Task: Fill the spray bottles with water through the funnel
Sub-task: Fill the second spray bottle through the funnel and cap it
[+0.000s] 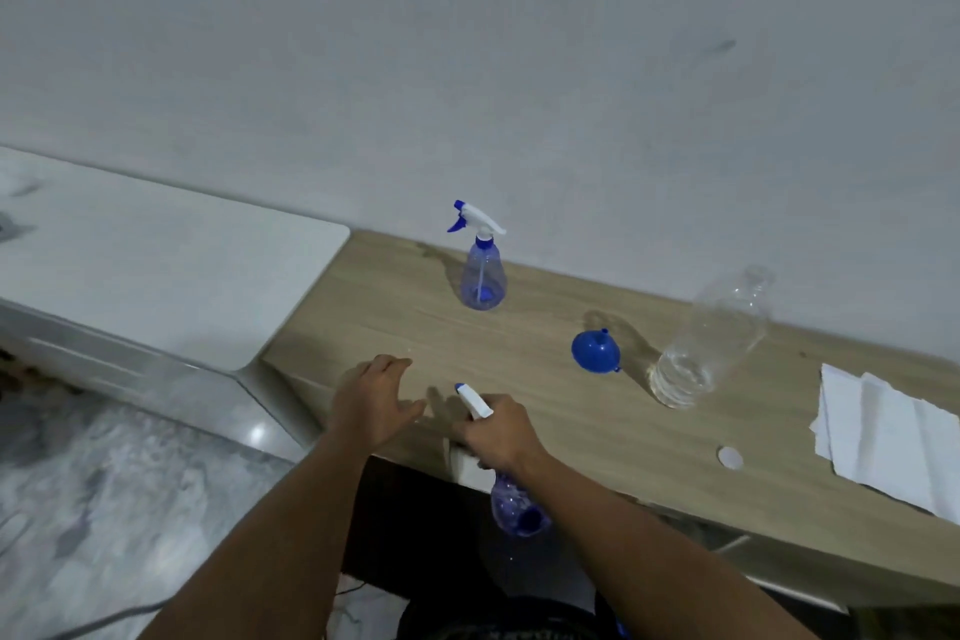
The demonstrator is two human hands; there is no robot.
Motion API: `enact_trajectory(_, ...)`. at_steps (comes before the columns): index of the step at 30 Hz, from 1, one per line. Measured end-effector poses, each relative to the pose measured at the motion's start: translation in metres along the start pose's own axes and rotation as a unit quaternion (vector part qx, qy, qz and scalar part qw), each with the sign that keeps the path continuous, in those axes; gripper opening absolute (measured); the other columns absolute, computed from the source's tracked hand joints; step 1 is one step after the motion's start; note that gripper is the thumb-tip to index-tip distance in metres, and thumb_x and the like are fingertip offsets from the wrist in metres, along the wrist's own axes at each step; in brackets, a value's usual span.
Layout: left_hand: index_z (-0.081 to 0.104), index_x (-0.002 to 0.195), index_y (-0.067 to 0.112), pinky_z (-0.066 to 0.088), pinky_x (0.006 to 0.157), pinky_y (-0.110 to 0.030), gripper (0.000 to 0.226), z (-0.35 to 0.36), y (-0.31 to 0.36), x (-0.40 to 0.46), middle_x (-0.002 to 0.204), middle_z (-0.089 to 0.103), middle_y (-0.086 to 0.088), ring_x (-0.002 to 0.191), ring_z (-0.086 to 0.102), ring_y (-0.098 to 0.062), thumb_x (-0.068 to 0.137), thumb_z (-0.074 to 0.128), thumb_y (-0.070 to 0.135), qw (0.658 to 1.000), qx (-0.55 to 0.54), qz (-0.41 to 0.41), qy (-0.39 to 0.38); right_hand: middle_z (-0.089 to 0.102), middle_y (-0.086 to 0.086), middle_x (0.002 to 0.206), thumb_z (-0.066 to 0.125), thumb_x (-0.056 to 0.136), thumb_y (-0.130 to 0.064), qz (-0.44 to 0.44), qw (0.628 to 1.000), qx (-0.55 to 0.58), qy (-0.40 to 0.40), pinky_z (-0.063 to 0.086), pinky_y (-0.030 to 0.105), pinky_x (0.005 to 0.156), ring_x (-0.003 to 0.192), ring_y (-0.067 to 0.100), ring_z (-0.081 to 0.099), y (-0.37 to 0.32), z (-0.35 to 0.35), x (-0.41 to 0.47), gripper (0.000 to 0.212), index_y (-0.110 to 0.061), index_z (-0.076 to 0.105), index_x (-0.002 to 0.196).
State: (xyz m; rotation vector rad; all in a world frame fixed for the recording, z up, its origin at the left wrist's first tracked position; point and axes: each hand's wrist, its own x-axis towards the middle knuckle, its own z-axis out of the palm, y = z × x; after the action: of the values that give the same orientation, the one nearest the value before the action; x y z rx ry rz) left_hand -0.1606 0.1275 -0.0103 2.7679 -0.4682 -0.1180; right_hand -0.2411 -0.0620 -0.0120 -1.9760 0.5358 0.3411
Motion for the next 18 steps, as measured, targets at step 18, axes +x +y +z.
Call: enact_trajectory(18, 0.041, 0.148, 0.026, 0.047, 0.102, -0.040, 0.083, -0.019, -0.021, 0.006, 0.147, 0.045, 0.004, 0.133, 0.044, -0.021, 0.078, 0.065, 0.062, 0.999, 0.010, -0.029, -0.023, 0.069, 0.003, 0.069, 0.069, 0.073, -0.052, 0.005, 1.000, 0.004, 0.010, 0.059, 0.043, 0.062, 0.059, 0.023, 0.065, -0.031, 0.012, -0.001, 0.036, -0.015, 0.065, 0.072)
